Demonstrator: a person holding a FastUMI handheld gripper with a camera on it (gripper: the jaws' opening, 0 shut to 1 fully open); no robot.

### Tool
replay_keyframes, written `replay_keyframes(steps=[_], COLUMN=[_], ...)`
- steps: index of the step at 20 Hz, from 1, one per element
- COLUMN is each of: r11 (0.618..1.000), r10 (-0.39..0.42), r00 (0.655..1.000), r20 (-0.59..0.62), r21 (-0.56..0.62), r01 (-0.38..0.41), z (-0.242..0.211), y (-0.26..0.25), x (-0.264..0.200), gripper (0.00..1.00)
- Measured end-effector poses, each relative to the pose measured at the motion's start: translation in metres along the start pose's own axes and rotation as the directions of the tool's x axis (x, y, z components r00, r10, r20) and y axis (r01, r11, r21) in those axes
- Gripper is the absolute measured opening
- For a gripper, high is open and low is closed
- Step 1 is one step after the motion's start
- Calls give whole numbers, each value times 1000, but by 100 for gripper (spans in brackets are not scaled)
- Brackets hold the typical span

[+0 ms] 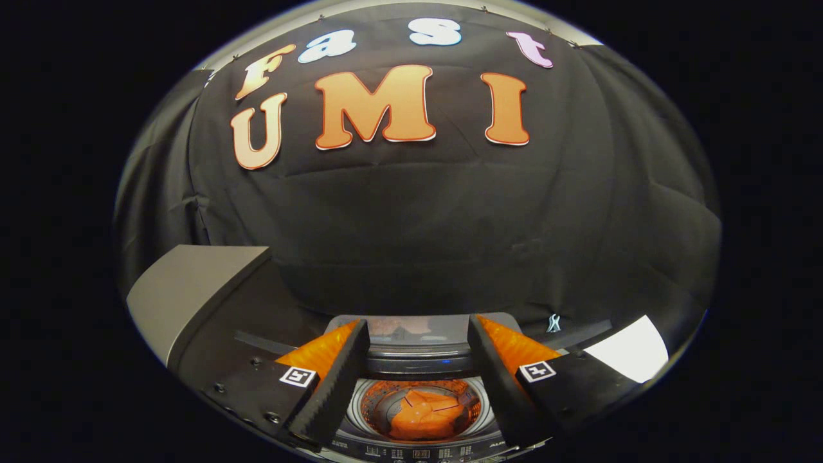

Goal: Put the clothes into the washing machine and then close the washing machine lid.

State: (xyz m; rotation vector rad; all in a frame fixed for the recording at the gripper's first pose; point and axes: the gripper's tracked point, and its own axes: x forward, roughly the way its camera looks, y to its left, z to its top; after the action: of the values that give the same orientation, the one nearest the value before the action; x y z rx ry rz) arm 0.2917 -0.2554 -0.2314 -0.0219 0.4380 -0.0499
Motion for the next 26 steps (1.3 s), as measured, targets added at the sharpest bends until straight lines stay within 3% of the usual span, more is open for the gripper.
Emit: replay_keyframes(steps=[14,26], r11=[1000,999], r10=[13,17], r00=[971,997], r20=[-239,-74], r21=[20,51], r01=[-8,-13], z=[-119,-34], y=[5,10], x=[12,-35], gripper=[99,99])
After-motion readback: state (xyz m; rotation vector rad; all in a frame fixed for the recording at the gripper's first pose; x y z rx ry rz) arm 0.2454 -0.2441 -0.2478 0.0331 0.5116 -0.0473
